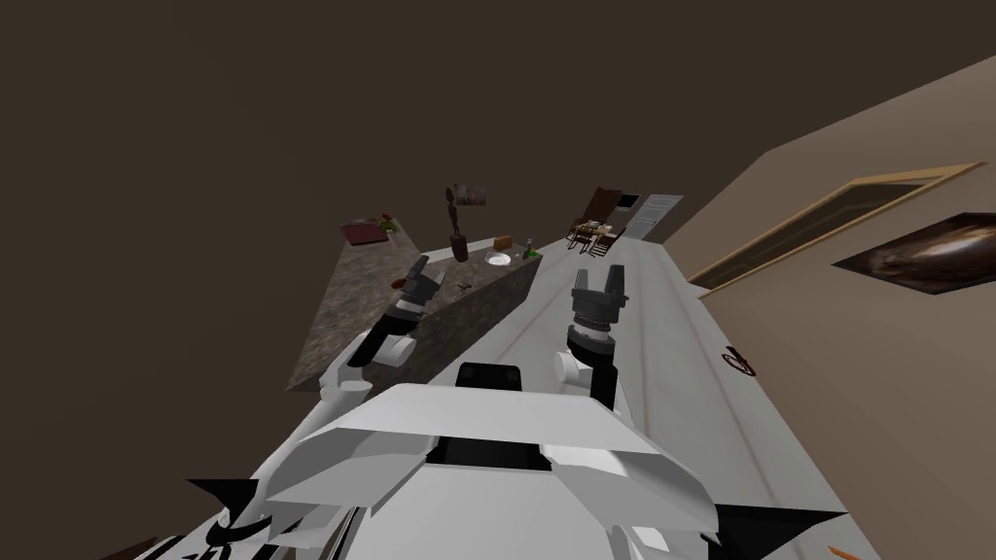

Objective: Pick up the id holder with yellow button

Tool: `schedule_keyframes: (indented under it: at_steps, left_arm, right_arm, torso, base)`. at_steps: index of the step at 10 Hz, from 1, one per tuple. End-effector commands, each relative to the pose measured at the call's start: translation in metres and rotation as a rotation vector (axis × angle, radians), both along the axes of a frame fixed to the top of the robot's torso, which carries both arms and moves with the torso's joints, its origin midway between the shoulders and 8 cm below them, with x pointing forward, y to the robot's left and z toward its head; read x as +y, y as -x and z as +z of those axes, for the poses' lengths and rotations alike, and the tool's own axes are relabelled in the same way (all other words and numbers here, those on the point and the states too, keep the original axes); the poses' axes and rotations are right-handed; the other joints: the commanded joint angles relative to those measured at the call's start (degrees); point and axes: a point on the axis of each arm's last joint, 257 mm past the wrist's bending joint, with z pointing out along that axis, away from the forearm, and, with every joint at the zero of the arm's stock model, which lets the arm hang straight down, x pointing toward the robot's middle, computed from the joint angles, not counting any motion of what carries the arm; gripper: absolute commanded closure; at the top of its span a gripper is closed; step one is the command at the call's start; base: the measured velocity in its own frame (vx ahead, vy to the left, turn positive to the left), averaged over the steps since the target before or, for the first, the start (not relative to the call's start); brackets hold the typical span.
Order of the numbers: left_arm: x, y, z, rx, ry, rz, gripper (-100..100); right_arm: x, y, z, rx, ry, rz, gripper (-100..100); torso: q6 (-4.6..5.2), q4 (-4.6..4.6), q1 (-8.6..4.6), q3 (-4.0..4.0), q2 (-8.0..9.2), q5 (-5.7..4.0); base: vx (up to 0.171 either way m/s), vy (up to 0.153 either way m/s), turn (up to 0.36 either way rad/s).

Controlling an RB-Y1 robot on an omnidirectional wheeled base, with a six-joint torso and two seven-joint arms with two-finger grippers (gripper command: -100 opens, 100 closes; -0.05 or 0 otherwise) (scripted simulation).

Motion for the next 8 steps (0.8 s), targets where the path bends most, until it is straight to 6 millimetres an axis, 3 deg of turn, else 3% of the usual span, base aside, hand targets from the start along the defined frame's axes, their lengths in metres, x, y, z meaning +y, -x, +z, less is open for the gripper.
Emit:
schedule_keyframes:
  at_steps: [1, 7, 8]
  left_arm:
    - [-0.002, -0.005, -0.006, 0.034, -0.011, -0.003, -100]
    - [0.005, -0.037, -0.063, 0.252, -0.125, -0.011, -100]
    - [0.006, -0.038, -0.065, 0.261, -0.126, -0.008, -100]
  right_arm:
    - [0.000, 0.000, 0.000, 0.000, 0.000, 0.000, 0]
    - [0.000, 0.000, 0.000, 0.000, 0.000, 0.000, 0]
    - [0.000, 0.000, 0.000, 0.000, 0.000, 0.000, 0]
  torso:
    - [0.00, 0.00, 0.00, 0.00, 0.00, 0.00]
    - [-0.03, 0.01, 0.03, 0.01, 0.02, 0.01]
    - [-0.01, 0.00, 0.03, 0.00, 0.01, 0.01]
  base:
    - [-0.014, -0.015, -0.058]
    - [-0.019, -0.015, -0.110]
    - [-0.012, -0.010, -0.068]
